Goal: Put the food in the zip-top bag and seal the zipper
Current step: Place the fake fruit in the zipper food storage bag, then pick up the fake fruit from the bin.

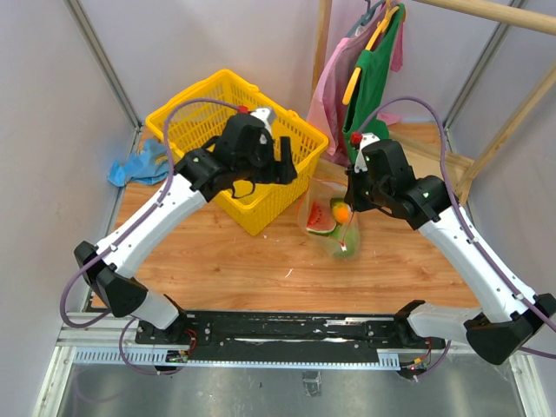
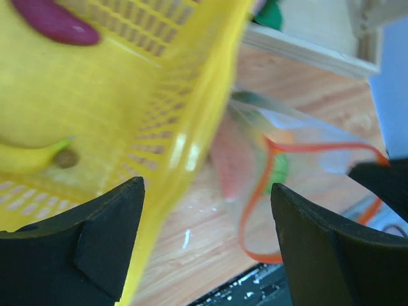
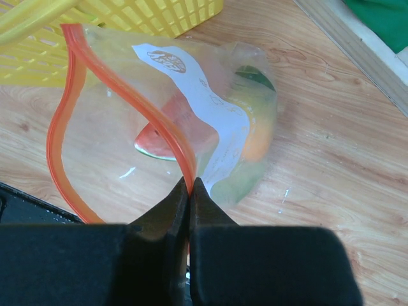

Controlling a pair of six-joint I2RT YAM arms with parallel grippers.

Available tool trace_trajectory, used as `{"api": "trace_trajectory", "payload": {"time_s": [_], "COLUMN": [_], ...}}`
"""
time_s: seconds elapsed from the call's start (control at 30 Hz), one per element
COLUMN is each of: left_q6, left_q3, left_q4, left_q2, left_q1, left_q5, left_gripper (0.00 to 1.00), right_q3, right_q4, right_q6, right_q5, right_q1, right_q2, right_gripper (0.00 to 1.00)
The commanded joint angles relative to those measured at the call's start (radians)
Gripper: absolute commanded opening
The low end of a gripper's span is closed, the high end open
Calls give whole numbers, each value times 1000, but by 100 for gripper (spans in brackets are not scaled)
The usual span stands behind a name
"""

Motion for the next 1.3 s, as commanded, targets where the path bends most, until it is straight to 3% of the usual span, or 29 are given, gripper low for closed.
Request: {"api": "trace_trajectory", "payload": {"time_s": [0.0,0.17,0.27,0.43,0.63,0.8,0.97,1.27], "left_q6": [24,62,26,-88,-181,-220,-229,-223], "left_q3": [-22,7,96,265,284,335,279,128], "left_q4": [-58,-95,-170,-328,-373,-448,-405,-288], "left_q2": [-32,18,96,280,412,545,601,598], "left_q1": [127,232,262,282,300,306,319,367], "left_q5": [-12,-18,-110,-191,-240,-383,-435,-407], "left_gripper": [84,85,85,86,87,88,88,86], "right_q3": [11,16,19,20,13,4,1,-5], "right_q4": [24,24,23,26,28,31,31,30], "right_q6": [-8,-12,-18,-23,-29,-39,-47,-61], "right_q5": [23,23,23,27,30,41,46,58], "right_q1": [15,15,16,15,15,16,13,14], "right_q2": [0,9,15,20,18,14,14,10], "right_gripper": [1,1,1,1,1,1,1,1]}}
